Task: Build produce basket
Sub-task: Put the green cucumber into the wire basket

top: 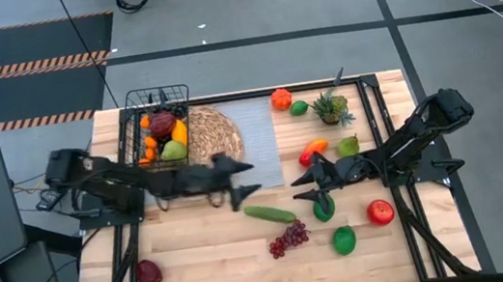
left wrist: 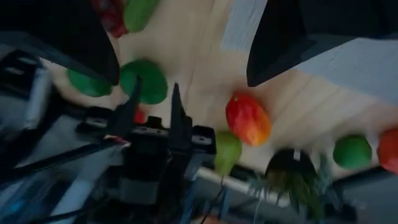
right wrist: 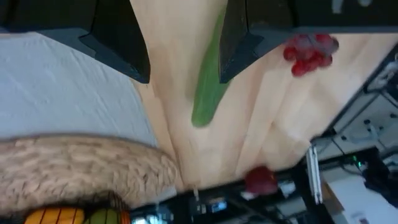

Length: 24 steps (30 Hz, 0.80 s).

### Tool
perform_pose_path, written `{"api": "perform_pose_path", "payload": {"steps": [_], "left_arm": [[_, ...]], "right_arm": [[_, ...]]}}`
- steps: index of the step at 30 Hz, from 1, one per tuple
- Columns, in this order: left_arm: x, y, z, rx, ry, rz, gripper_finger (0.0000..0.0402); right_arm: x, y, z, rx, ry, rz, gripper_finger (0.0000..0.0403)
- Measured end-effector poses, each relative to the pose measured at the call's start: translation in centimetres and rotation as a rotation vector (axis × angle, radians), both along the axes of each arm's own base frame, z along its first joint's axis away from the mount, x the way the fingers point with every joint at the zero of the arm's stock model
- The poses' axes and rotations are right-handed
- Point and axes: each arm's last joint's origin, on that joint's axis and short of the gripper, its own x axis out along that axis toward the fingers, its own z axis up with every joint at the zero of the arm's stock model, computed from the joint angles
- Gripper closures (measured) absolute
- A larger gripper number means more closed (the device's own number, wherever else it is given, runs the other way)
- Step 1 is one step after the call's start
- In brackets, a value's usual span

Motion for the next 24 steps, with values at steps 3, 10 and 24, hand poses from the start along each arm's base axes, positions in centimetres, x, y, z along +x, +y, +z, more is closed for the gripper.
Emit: {"api": "perform_pose_path", "payload": {"steps": [3, 10, 24], "left_arm": [[-3.2, 1.5, -1.5, -0.007, -0.078, 0.029, 0.0045], [-6.7, 2.6, -3.2, -0.102, -0.194, 0.075, 0.0045], [-6.4, 1.3, -2.5, 0.092, -0.196, 0.014, 0.0045]], "right_arm": [[0.9, 0.2, 0.4, -0.049, 0.022, -0.021, 0.0207], [4.7, 1.1, 3.1, -0.155, 0.182, 0.042, 0.0207], [8.3, 0.4, 9.6, -0.087, 0.462, 0.049, 0.0207]]}}
